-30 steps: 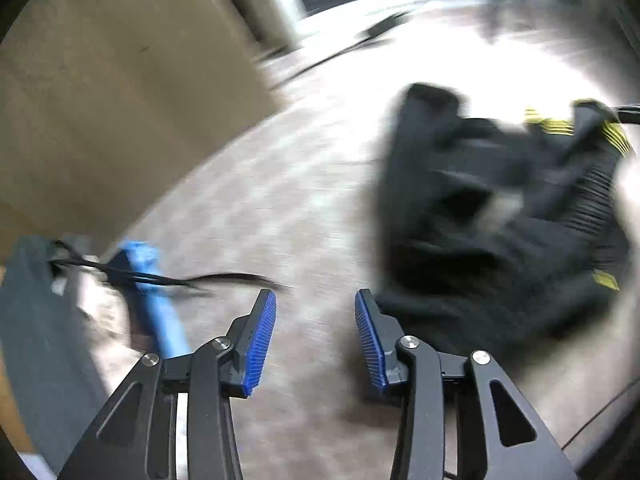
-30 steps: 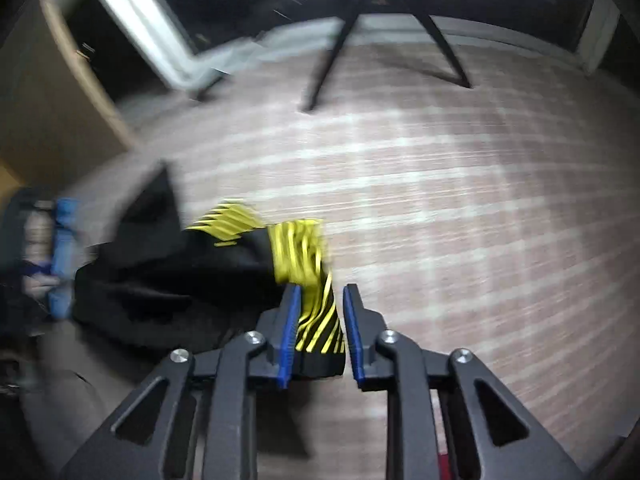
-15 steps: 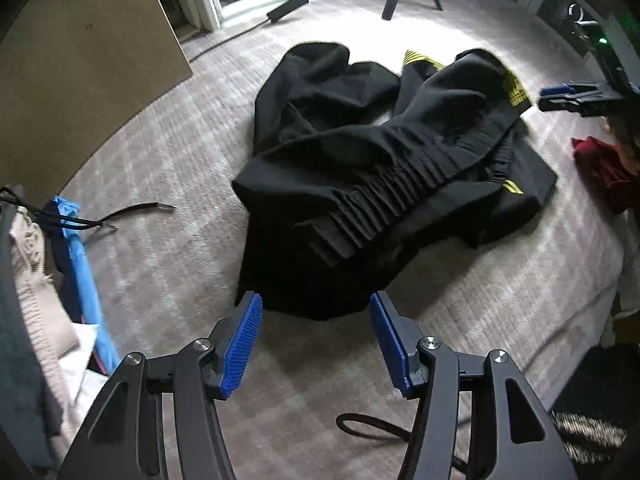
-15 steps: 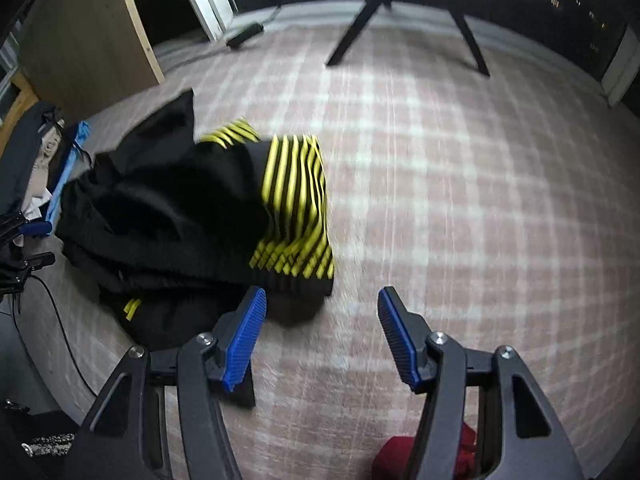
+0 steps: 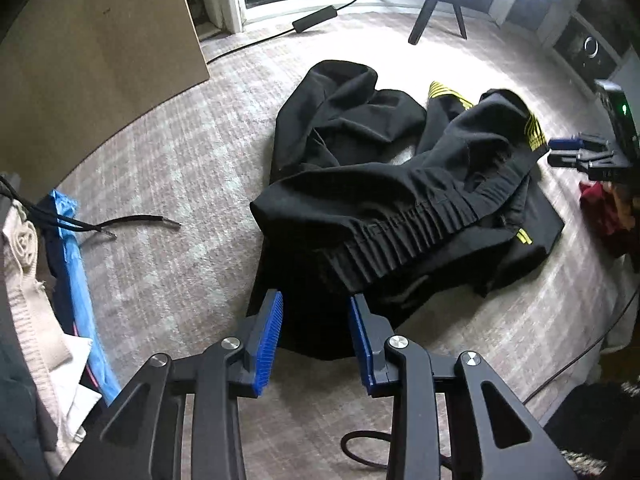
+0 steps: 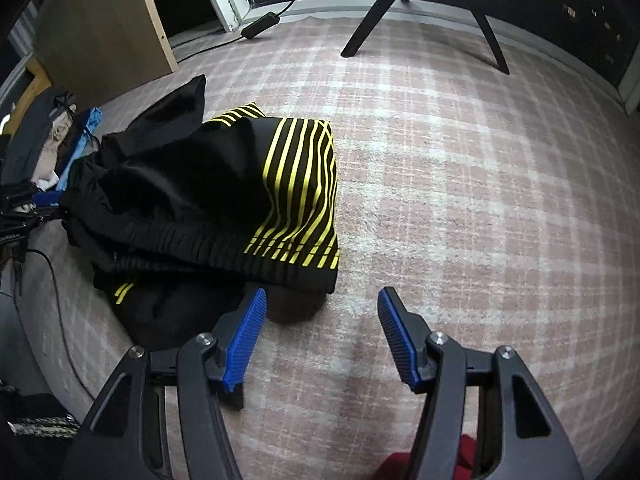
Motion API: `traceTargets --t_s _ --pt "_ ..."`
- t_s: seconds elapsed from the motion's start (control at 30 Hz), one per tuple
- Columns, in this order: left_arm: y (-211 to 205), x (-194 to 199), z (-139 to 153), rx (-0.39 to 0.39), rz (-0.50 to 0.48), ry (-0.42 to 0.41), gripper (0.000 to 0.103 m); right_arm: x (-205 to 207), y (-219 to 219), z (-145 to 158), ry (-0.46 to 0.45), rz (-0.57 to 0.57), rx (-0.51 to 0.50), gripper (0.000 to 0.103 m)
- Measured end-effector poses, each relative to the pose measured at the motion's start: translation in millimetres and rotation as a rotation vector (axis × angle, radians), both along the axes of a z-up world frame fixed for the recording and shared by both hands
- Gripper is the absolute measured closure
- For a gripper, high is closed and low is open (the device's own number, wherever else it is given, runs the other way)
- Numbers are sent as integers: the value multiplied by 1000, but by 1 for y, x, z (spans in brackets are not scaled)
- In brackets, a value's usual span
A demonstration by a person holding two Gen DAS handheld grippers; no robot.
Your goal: Fold clothes
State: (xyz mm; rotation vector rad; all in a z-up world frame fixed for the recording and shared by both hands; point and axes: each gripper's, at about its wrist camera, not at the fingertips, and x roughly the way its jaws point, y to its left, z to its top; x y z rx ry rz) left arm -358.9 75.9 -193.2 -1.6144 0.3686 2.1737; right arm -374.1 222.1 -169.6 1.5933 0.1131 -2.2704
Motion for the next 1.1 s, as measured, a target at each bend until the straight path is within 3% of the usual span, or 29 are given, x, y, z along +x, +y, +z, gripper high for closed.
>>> traceTargets --t_s 0.13,0.2,0.3,0.43,0.7,0.77,0.83,1.03,1.07,1.1 --pt "2 -4 -7 24 27 -16 72 -10 -10 -11 2 31 27 48" --pt "4 -6 -5 37 39 -10 73 -13 -17 -16 3 62 54 54" --pt "5 -5 -1 38 43 -3 80 -10 -23 -13 1 109 44 54" --pt "7 -3 2 37 51 0 80 -3 -29 -9 26 153 94 54" --pt "15 4 4 44 23 7 81 -23 -18 -12 16 67 45 55" --pt "18 2 3 42 34 5 81 -28 -12 -9 13 37 21 67" --pt "21 0 0 38 37 1 81 -32 -8 -8 4 16 -2 70" --pt "35 5 -9 2 19 -11 82 -34 -15 -14 14 43 51 70" --pt "37 6 -11 -4 19 -12 83 -38 -17 -14 18 38 45 70" --pt "39 7 -13 -8 21 -14 96 -41 -17 -14 21 31 37 71"
